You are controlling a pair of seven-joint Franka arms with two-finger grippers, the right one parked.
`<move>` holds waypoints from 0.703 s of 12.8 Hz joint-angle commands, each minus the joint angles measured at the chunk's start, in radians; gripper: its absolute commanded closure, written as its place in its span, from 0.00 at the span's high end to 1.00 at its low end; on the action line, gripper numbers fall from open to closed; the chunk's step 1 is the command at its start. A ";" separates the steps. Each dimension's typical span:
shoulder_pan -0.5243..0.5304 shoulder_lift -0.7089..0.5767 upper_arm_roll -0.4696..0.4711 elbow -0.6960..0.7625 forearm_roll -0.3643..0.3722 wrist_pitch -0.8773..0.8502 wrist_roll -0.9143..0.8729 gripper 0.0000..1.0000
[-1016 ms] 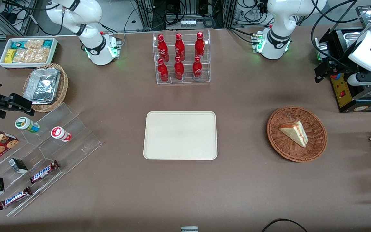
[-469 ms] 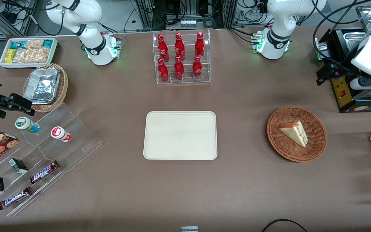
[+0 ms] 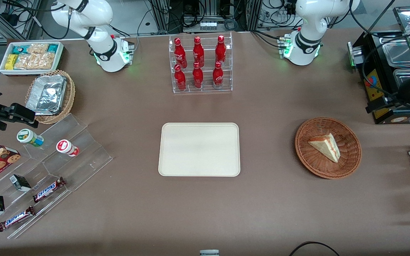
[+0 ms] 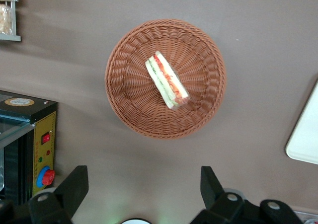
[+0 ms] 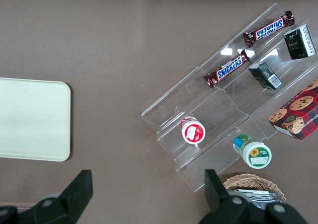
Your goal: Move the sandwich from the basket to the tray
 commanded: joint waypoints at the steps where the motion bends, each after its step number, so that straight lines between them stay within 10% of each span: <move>1: 0.012 0.015 -0.012 -0.052 0.010 0.065 -0.111 1.00; 9: 0.058 0.070 -0.012 -0.365 -0.006 0.503 -0.295 1.00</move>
